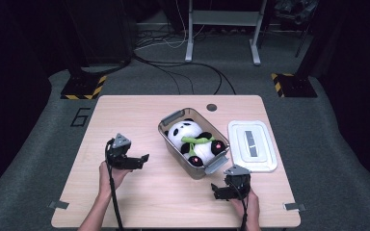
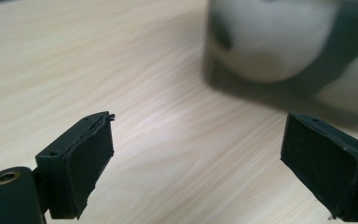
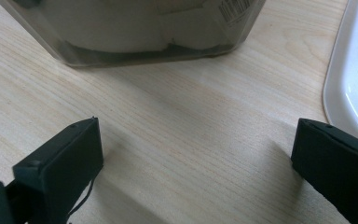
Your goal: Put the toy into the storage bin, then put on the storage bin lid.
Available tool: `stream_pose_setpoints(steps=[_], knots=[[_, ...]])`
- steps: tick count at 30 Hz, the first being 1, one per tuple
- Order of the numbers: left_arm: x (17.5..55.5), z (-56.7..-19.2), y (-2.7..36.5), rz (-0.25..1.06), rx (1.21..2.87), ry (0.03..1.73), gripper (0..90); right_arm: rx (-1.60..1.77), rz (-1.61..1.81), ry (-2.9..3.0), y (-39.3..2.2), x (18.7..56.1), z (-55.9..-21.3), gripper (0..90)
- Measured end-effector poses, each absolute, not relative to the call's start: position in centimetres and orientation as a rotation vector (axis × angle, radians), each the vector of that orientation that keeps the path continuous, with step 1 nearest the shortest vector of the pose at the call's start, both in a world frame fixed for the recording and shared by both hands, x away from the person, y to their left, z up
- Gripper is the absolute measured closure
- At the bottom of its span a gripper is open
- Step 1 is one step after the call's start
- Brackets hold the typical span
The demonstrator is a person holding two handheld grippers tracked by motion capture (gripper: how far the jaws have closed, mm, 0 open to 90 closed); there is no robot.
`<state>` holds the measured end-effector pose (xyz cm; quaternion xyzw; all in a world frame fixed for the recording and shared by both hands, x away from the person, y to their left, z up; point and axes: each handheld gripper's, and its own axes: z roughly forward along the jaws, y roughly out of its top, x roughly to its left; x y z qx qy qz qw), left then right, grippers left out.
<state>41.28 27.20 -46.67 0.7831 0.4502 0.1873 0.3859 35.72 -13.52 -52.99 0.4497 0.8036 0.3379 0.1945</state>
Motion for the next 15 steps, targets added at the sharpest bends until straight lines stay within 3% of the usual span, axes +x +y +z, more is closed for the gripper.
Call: stream_pose_setpoints(steps=[7,15], knots=[[41.4,-50.4,29.8,0.467,1.963,1.278,0.0,1.260,0.951,2.263,-13.6,35.8,-53.0,0.5],[41.2,-52.9,31.6,0.466,1.957,1.294,0.0,1.267,0.944,2.289,-13.6,35.8,-52.8,0.0]])
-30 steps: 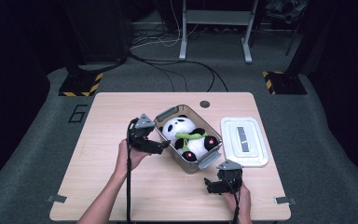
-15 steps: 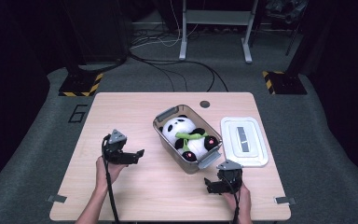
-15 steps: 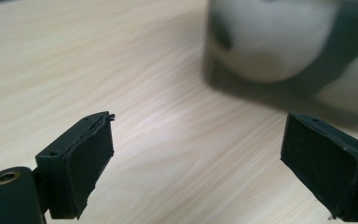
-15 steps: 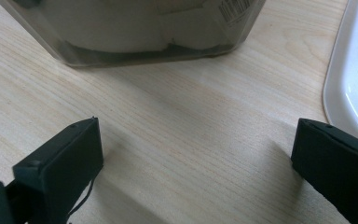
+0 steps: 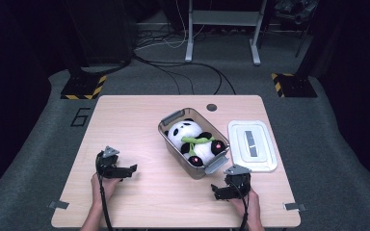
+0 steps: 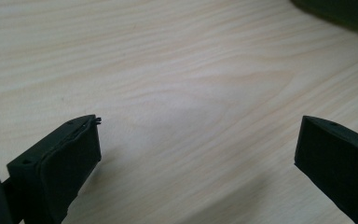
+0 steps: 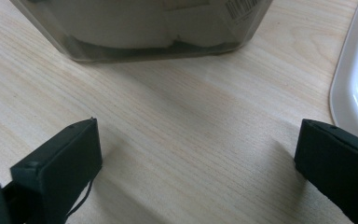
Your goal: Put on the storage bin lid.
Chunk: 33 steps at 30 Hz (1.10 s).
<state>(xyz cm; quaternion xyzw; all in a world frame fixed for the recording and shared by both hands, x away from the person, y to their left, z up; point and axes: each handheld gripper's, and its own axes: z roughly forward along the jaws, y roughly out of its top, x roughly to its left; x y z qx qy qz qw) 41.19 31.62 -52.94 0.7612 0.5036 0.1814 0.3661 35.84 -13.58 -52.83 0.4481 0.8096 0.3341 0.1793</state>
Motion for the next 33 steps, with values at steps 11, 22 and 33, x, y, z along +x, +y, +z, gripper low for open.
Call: stream_pose_setpoints(steps=[11,22,33], knots=[[41.1,-53.0,31.2,0.589,1.973,1.379,3.7,1.357,0.988,2.212,-16.4,36.2,-51.9,0.0],[41.2,-53.0,31.0,0.590,1.978,1.353,5.8,1.446,0.922,2.035,-20.6,39.9,-49.7,1.6],[41.2,-53.0,30.9,0.589,1.977,1.340,8.4,1.509,0.838,2.021,-22.2,46.2,-49.3,21.8]])
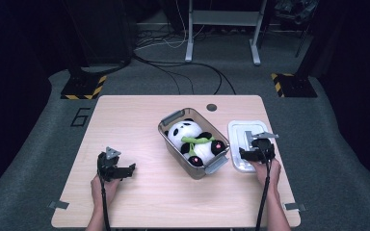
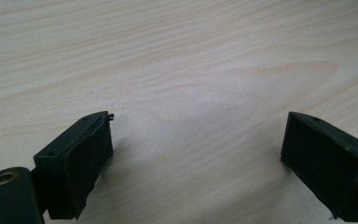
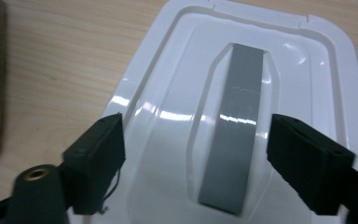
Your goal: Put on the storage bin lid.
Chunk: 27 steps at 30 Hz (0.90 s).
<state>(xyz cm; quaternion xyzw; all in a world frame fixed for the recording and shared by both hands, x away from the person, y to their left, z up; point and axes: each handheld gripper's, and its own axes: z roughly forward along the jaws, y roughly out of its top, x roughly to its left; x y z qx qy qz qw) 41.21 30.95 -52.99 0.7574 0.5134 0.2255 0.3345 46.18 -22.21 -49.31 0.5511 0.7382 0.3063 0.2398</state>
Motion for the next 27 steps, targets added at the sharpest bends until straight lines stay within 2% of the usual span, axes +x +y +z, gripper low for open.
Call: stream_pose_setpoints(steps=[6,8,11,13,20,27], knots=[[41.2,-53.0,30.9,0.587,1.978,1.334,9.1,1.585,0.771,1.992,-23.0,48.4,-49.9,39.4],[41.2,-53.0,31.0,0.589,1.981,1.332,9.4,1.608,0.775,2.006,-23.3,49.0,-50.0,42.0],[41.2,-53.0,31.0,0.588,1.981,1.329,9.7,1.628,0.782,1.996,-23.5,49.4,-50.2,57.3],[41.2,-53.0,31.0,0.588,1.986,1.323,9.9,1.628,0.778,1.997,-23.5,49.5,-50.2,61.9],[41.2,-53.0,30.9,0.588,1.981,1.320,11.2,1.620,0.762,1.960,-23.7,49.5,-50.2,66.8],[41.2,-53.0,30.9,0.587,1.982,1.316,12.0,1.617,0.778,1.987,-23.7,49.5,-50.0,66.9]])
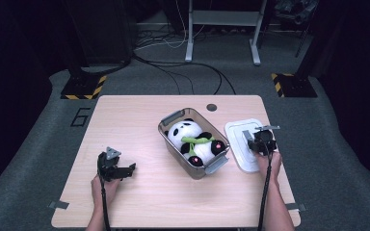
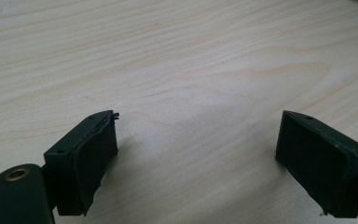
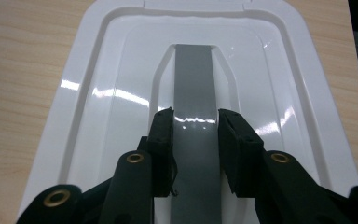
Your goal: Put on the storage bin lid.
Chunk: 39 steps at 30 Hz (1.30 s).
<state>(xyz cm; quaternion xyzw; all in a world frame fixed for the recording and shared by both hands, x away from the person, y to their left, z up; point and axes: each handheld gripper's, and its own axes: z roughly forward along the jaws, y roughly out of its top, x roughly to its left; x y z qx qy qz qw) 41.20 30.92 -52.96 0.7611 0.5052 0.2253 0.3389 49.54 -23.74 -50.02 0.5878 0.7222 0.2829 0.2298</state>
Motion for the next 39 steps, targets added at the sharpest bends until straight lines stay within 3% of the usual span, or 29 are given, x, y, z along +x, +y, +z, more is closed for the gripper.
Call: stream_pose_setpoints(steps=[17,39], knots=[[41.2,-53.0,30.9,0.587,1.981,1.315,12.2,1.617,0.916,1.942,-25.3,48.1,-47.1,66.9],[41.2,-52.9,30.9,0.587,1.981,1.314,12.8,1.430,1.028,1.916,-22.0,45.1,-37.3,66.9]])
